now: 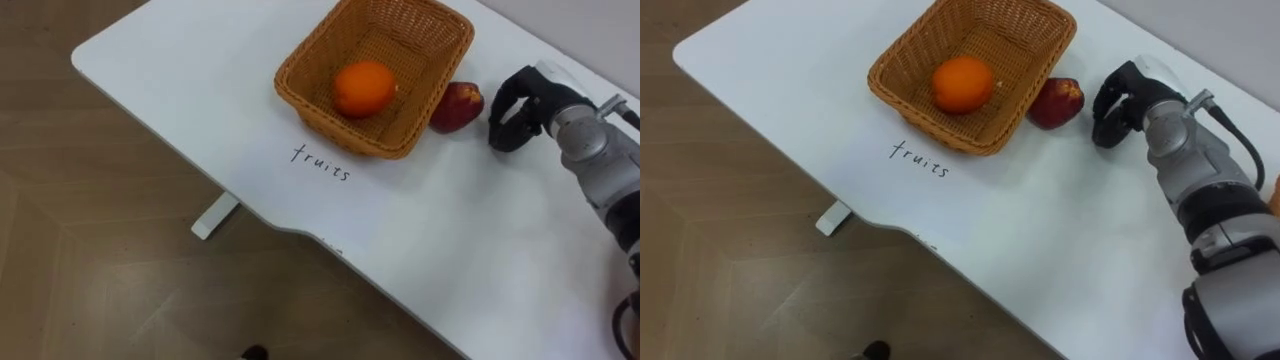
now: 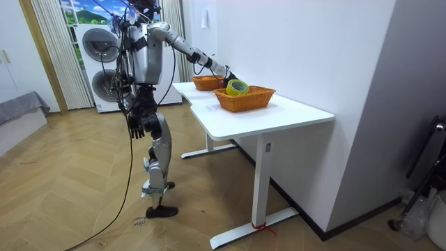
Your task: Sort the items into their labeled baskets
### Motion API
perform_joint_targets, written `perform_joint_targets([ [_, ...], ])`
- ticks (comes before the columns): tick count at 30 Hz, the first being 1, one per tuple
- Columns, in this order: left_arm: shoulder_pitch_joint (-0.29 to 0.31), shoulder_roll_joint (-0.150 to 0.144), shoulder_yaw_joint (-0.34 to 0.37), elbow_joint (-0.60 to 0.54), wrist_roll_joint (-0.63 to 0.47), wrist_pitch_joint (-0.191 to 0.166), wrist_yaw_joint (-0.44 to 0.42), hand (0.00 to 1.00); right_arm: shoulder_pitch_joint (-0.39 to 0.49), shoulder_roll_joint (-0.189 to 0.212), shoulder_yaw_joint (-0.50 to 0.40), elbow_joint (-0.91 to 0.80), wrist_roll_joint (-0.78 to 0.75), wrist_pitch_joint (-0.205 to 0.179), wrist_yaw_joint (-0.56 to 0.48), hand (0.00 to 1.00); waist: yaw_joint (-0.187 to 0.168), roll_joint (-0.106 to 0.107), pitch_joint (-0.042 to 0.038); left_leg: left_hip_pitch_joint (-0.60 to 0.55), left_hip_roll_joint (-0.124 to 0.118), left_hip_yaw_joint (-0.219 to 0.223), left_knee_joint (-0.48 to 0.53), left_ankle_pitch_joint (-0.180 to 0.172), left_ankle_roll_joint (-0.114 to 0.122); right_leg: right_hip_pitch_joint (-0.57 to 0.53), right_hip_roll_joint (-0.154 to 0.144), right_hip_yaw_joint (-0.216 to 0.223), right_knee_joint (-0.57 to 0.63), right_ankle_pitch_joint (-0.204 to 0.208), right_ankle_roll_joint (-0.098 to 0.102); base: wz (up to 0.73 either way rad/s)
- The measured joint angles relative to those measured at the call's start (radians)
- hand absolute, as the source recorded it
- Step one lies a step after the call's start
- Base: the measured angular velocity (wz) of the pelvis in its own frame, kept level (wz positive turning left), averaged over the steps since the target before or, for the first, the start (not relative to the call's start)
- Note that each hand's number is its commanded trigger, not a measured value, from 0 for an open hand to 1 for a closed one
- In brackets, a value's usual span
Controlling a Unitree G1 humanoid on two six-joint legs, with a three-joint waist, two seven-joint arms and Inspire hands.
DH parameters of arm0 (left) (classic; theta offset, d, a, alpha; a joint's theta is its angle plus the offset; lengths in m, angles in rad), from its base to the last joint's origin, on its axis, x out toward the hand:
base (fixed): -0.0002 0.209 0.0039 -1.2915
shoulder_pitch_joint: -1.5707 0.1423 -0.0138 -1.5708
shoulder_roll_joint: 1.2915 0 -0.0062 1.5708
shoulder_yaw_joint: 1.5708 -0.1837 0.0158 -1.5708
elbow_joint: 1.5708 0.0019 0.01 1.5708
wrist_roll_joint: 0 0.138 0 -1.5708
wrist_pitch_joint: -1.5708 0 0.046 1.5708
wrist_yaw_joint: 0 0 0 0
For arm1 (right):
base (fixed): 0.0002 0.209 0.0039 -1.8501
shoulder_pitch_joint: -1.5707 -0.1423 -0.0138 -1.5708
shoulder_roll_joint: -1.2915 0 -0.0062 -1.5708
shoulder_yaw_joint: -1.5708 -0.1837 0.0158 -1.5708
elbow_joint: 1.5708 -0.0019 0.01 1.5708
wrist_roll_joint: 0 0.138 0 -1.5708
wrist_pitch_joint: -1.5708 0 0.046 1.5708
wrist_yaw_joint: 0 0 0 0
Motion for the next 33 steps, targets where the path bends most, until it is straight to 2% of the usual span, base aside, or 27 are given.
perform_joint_targets([
  [7,0.000,0.000,0.000,-0.001,0.000,-0.002,0.001,0.00,0.000,0.000,0.000,0.000,0.003,-0.001,0.002,1.00,-0.001,-0.002,-0.0006,0.001,0.000,0.001,0.000,0.000,0.000,0.000,0.000,0.001,0.000,0.000,0.000,0.00],
  [8,0.000,0.000,0.000,-0.003,0.000,-0.002,0.002,0.00,0.000,0.000,0.000,0.000,0.003,-0.001,0.003,0.76,-0.001,-0.003,-0.0010,0.001,0.000,0.001,0.001,0.000,0.000,0.000,0.000,0.001,0.000,0.000,0.000,0.00],
  [9,-0.001,0.000,0.000,-0.007,0.000,-0.002,0.001,0.00,0.000,0.000,0.001,0.001,0.003,-0.001,0.004,0.57,-0.001,-0.003,-0.0011,0.002,0.000,0.001,0.002,0.000,0.000,0.001,0.000,0.001,0.000,0.000,0.000,0.00],
  [10,-0.001,0.000,0.000,-0.009,0.000,-0.002,0.001,0.00,0.000,0.000,0.002,0.001,0.003,-0.001,0.004,0.12,-0.001,-0.003,-0.0012,0.002,0.000,0.001,0.004,0.000,0.000,0.001,0.000,0.001,0.000,0.000,0.000,0.00],
  [11,-0.001,0.000,0.000,-0.010,0.000,-0.003,0.001,0.00,0.000,0.000,0.005,0.001,0.003,-0.001,0.004,0.00,-0.001,-0.003,-0.0013,0.003,0.000,0.001,0.005,0.000,0.000,0.002,0.000,0.001,0.000,0.000,0.000,0.00],
  [22,0.002,0.016,0.003,-0.020,-0.001,-0.002,-0.037,0.00,0.004,-0.002,0.002,-0.008,-0.002,-0.001,0.025,0.00,-0.013,-0.002,-0.0034,0.003,-0.002,-0.002,0.014,0.000,0.000,0.008,-0.003,-0.004,0.001,0.000,0.000,0.00],
  [25,0.004,0.016,0.010,-0.018,0.000,-0.002,-0.035,0.00,0.006,0.000,-0.003,-0.008,-0.009,-0.001,0.036,0.00,-0.024,0.007,-0.0059,0.023,-0.004,-0.006,0.016,-0.001,0.003,0.029,-0.004,-0.009,0.000,0.000,0.000,0.06],
  [28,0.010,0.015,0.016,-0.010,-0.001,0.000,-0.031,0.00,0.013,0.005,-0.003,-0.029,-0.026,0.000,0.074,0.00,-0.035,0.025,-0.0135,0.050,-0.004,-0.005,0.008,-0.002,0.004,0.053,-0.006,-0.008,0.000,0.000,0.001,0.00],
  [31,0.026,0.010,0.028,-0.009,-0.003,0.008,-0.031,0.00,0.020,0.006,-0.003,-0.071,-0.041,0.002,0.107,0.00,-0.058,0.046,-0.0243,0.073,-0.005,-0.003,0.001,-0.002,0.004,0.075,-0.008,-0.008,-0.001,-0.001,0.002,0.00],
  [33,0.043,0.004,0.054,-0.010,0.000,0.019,-0.030,0.00,0.036,0.008,-0.003,-0.099,-0.050,0.018,0.136,0.00,-0.066,0.058,-0.0330,0.113,-0.005,0.004,-0.018,-0.002,0.004,0.105,-0.009,0.007,-0.003,-0.005,0.008,-0.08],
])
